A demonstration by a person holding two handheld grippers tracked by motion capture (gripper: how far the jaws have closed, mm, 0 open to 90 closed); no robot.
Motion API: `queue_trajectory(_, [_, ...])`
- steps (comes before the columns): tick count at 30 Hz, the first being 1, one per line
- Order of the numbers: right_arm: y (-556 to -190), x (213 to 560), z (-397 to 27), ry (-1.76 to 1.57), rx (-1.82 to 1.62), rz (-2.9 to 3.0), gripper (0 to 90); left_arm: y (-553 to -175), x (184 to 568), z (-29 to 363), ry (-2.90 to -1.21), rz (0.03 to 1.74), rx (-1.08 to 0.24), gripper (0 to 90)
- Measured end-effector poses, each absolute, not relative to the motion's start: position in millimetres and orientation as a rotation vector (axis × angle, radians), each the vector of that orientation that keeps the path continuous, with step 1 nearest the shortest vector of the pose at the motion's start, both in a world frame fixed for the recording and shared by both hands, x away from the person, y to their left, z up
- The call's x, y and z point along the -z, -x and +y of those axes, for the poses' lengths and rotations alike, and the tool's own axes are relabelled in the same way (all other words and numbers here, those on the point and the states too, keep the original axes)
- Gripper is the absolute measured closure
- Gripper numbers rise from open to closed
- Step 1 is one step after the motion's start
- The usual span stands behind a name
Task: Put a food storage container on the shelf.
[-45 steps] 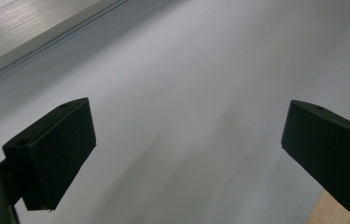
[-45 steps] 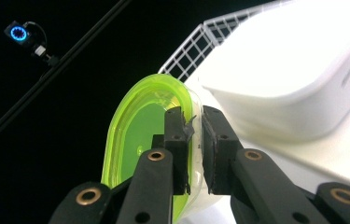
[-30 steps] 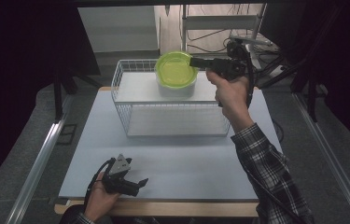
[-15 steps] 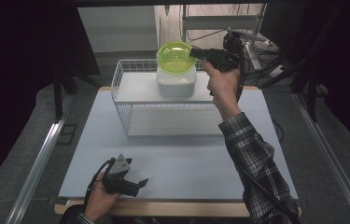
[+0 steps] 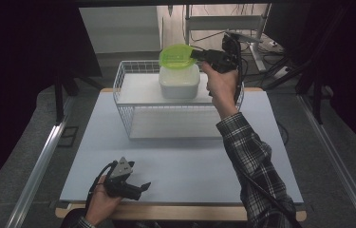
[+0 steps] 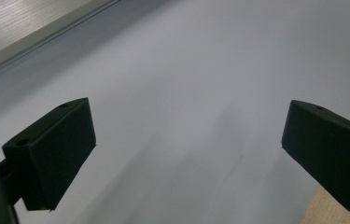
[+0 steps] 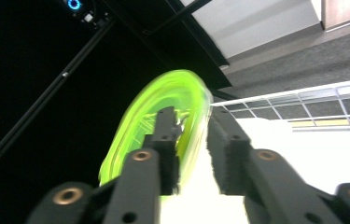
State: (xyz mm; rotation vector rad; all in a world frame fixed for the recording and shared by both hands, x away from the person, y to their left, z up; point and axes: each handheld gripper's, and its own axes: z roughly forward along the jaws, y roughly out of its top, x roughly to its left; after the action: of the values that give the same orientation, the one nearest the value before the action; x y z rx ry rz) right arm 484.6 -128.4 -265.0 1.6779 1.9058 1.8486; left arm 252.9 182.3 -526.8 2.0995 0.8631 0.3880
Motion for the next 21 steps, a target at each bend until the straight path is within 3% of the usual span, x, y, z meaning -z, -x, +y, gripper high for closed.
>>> queue_trajectory(11, [-490.3,270.0,-131.6,-1.699,-1.842,1.909,68.1,-253.2,527.2,182.1,-2.105,0.86,-0.388,2.6])
queue_trajectory(15, [-491.5,270.6,-131.8,-1.661,-1.837,1.937,57.9,-253.2,527.2,182.1,-2.104,0.86,-0.387,2.6])
queue_trajectory(21, [-487.2,266.7,-134.2,-1.574,-1.82,1.983,32.8,-253.0,527.3,182.0,-2.104,0.862,-0.384,2.6])
